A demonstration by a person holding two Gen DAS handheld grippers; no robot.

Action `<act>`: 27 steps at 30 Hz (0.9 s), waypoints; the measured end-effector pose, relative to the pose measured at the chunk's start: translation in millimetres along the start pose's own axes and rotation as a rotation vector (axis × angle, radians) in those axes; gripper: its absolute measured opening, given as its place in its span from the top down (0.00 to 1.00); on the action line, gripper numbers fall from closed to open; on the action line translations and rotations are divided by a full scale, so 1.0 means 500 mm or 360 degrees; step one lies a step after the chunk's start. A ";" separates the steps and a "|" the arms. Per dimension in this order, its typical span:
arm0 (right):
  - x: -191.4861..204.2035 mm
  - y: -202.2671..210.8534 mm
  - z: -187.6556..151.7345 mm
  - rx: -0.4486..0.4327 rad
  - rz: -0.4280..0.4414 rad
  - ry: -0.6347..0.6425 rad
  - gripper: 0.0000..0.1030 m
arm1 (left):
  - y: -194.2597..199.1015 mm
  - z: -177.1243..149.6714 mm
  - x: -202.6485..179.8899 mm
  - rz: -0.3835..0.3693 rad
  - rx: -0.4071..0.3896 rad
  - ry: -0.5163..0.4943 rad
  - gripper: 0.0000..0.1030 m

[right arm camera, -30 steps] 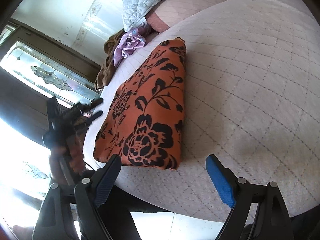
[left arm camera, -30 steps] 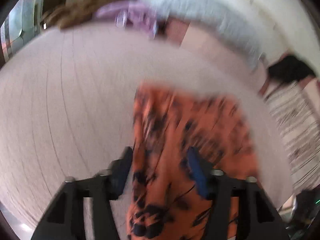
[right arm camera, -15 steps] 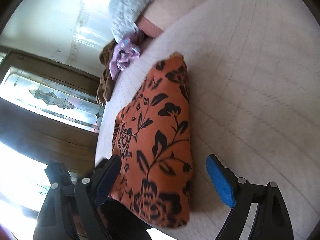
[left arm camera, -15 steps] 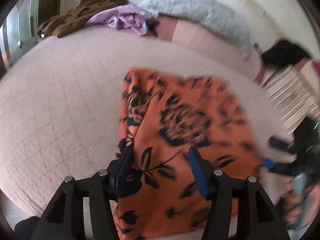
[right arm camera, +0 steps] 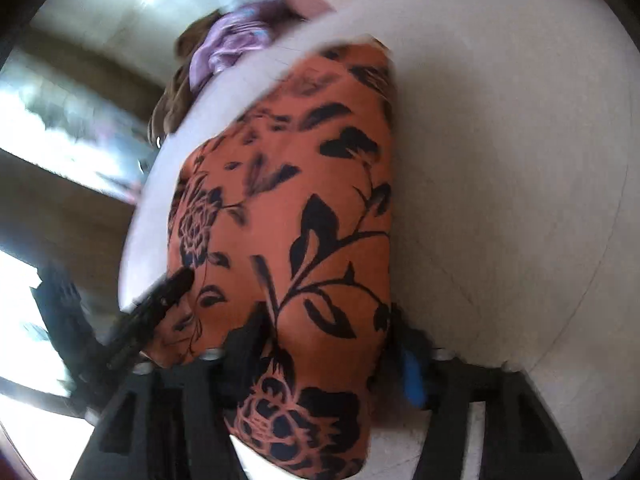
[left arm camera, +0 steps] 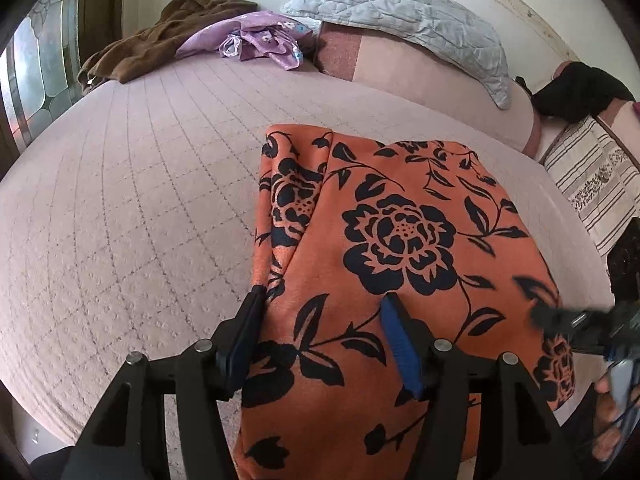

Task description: Fold small clothes

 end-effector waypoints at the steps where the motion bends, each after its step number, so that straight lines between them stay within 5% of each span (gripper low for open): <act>1: -0.008 0.010 0.001 -0.0020 0.0096 -0.0069 0.29 | -0.001 0.001 -0.002 -0.0005 0.0001 0.0005 0.39; 4: -0.023 0.044 0.019 -0.0107 0.0310 -0.0204 0.25 | -0.006 0.004 0.000 -0.0010 0.0007 0.0023 0.38; 8: -0.053 0.042 0.076 -0.0175 0.0404 -0.0310 0.23 | -0.001 0.000 0.001 -0.0008 0.0005 0.0019 0.38; 11: -0.074 -0.021 0.119 -0.0100 0.0364 -0.0392 0.24 | -0.001 0.000 0.001 -0.0008 0.0005 0.0017 0.38; 13: -0.055 -0.036 0.137 -0.0097 0.0350 -0.0321 0.53 | 0.001 -0.002 0.005 -0.0009 0.0006 0.0026 0.38; 18: 0.050 -0.009 0.121 -0.0204 -0.0089 0.0125 0.62 | -0.004 -0.004 0.018 -0.0021 0.0042 0.0084 0.30; 20: 0.029 -0.026 0.116 -0.0165 -0.0210 0.0135 0.62 | -0.009 -0.006 0.028 -0.0078 0.0074 0.0149 0.30; 24: -0.004 -0.016 0.138 -0.0206 0.0051 -0.0072 0.23 | -0.005 -0.009 0.029 -0.0066 0.0061 0.0128 0.30; 27: 0.001 -0.007 0.171 -0.0251 0.0164 -0.0129 0.22 | -0.004 -0.009 0.031 -0.0063 0.0061 0.0124 0.30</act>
Point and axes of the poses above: each gripper's, at about its wrist camera, not at the fingertips, and y roughly against the way its jaws point, x to its left, z to its top, the point moved 4 cm from there along -y, roughly the way its jaws point, and after that the axes turned 3 degrees about z, right-handed, at the moved point
